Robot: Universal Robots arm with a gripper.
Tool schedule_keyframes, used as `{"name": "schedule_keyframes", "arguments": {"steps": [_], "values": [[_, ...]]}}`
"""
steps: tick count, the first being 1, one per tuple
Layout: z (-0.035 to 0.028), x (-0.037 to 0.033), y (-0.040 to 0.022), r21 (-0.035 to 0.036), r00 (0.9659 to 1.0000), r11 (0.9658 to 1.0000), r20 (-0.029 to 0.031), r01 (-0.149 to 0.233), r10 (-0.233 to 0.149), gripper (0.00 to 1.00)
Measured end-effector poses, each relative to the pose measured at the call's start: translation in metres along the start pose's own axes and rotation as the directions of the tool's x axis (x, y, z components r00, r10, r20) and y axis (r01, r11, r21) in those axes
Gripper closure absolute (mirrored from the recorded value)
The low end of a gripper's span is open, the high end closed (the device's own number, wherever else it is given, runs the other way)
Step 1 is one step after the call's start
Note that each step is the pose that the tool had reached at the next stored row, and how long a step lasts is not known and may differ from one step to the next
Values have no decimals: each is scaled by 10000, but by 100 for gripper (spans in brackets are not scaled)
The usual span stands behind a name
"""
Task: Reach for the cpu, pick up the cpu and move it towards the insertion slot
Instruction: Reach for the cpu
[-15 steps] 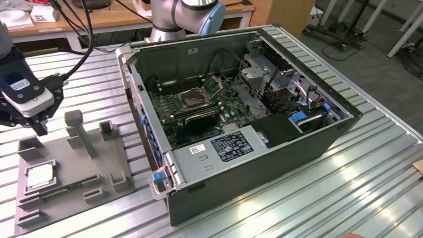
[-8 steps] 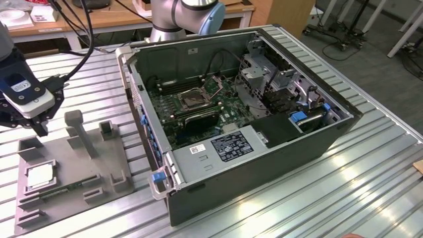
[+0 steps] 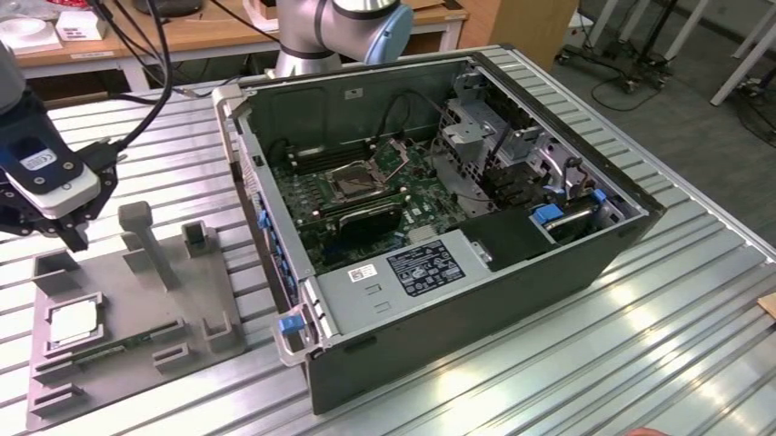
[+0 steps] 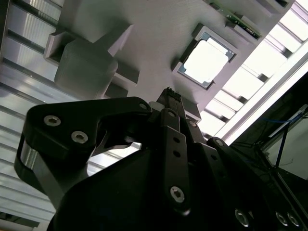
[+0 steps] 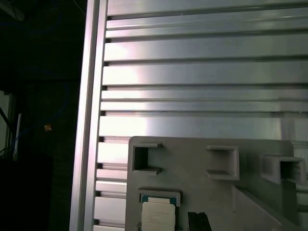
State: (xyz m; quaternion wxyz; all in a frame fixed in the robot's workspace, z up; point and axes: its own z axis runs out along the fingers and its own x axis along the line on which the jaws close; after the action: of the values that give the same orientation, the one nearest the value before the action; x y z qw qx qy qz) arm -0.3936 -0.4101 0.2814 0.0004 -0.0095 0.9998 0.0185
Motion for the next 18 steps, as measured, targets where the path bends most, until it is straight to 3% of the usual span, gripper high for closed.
{"name": "schedule_keyframes", "arguments": {"steps": [18], "values": [[51, 60, -45, 1, 10000, 10000, 9, 1, -1, 90]]}}
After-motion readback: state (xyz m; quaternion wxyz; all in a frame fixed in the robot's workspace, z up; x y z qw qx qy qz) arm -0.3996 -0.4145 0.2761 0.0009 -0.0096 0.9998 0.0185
